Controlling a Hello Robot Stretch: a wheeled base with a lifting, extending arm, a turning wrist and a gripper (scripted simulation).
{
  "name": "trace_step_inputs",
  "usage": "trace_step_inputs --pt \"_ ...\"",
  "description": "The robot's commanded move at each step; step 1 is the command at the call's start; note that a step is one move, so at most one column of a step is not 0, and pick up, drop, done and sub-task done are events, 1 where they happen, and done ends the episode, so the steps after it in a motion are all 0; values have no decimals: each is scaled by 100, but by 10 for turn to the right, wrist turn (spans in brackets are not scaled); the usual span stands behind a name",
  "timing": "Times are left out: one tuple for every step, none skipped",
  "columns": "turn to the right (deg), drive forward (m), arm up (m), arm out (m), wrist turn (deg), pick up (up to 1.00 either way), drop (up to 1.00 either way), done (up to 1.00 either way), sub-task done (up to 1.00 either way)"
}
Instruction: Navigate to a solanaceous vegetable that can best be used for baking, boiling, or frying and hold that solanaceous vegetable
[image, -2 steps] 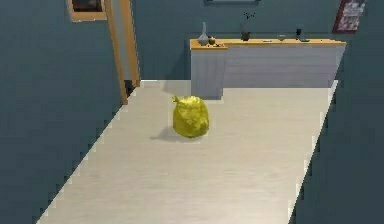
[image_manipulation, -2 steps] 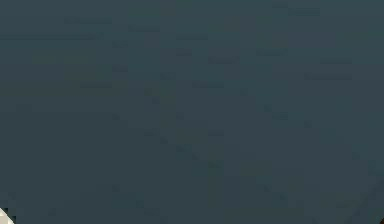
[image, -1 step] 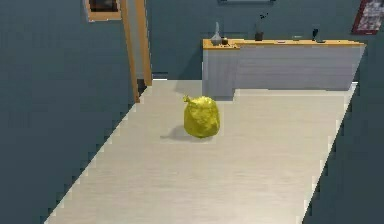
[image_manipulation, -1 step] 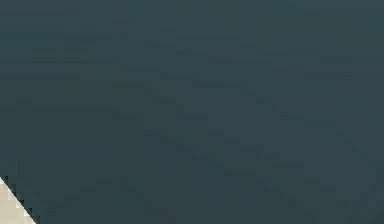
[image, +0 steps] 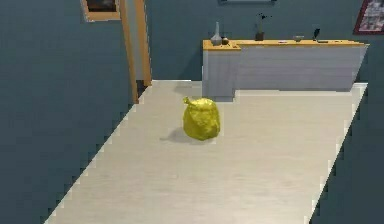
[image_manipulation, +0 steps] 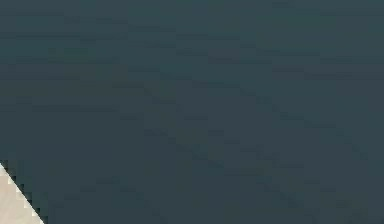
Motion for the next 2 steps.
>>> trace_step_inputs --pt "-150 0 0 0 0 0 0 0 0" --pt "0 100 0 0 0 0 0 0 0"
